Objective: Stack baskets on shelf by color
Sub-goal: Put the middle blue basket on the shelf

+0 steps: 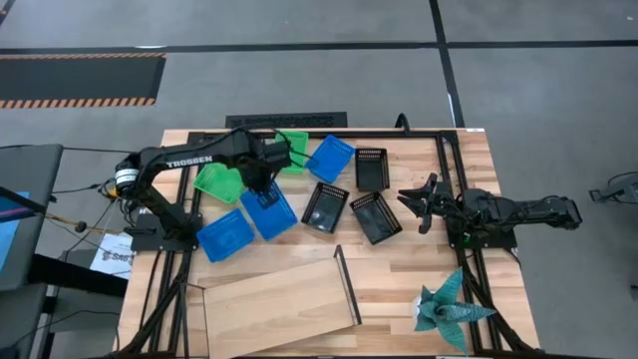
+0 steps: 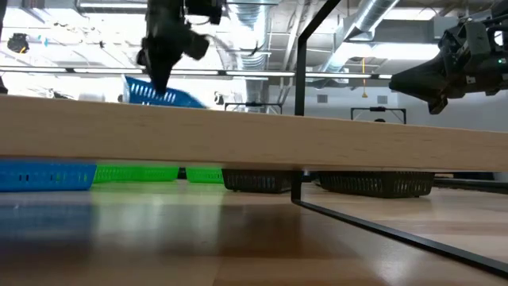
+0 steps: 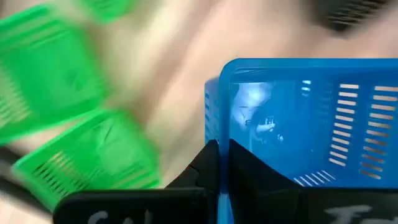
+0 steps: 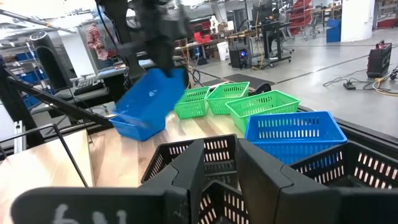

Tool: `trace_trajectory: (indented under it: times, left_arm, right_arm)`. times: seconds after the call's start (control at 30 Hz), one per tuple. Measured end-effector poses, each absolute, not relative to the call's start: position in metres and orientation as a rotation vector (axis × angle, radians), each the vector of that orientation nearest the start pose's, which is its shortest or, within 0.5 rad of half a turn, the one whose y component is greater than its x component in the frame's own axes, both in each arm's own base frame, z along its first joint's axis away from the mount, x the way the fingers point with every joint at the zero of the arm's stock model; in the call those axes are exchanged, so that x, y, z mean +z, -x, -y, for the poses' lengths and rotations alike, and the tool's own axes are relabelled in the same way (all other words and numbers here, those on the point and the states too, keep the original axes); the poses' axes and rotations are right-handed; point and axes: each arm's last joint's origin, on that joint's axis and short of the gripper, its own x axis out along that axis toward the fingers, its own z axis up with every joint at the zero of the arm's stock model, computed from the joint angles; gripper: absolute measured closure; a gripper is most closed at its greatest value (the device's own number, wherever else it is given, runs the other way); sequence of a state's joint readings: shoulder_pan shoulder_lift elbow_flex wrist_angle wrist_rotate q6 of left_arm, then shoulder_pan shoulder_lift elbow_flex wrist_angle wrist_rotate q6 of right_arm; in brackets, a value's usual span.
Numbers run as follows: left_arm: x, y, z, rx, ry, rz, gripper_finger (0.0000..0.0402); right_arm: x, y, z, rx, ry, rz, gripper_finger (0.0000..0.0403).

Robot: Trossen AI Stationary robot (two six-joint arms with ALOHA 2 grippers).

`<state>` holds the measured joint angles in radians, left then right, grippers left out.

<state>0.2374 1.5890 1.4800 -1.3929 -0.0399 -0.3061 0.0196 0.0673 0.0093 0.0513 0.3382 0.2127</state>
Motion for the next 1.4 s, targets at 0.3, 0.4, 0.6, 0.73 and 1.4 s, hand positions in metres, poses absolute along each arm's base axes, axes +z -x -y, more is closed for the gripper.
trace_trajectory:
  times: [0.3, 0.4, 0.6, 0.73, 1.4]
  left_arm:
    - [0.31, -0.315, 0.02, 0.177, 0.272, -1.162, 0.0401]
    - [0.306, -0.323, 0.043, 0.135, 0.283, -1.129, 0.0401]
    - [0.283, -0.338, 0.074, 0.109, 0.382, -1.177, 0.0401]
    - [0.266, -0.352, 0.088, 0.068, 0.462, -1.21, 0.0401]
    - [0.245, -0.366, 0.098, 0.037, 0.528, -1.234, 0.0401]
  right_arm:
    - [0.166, -0.1, 0.008, -0.32, -0.209, 0.028, 0.0285]
    - [0.166, -0.1, 0.008, -0.321, -0.208, 0.028, 0.0285]
    - [0.166, -0.1, 0.008, -0.32, -0.206, 0.025, 0.0285]
    - [0.165, -0.101, 0.008, -0.322, -0.203, 0.007, 0.0285]
    - [0.164, -0.102, 0.008, -0.323, -0.202, -0.003, 0.0285]
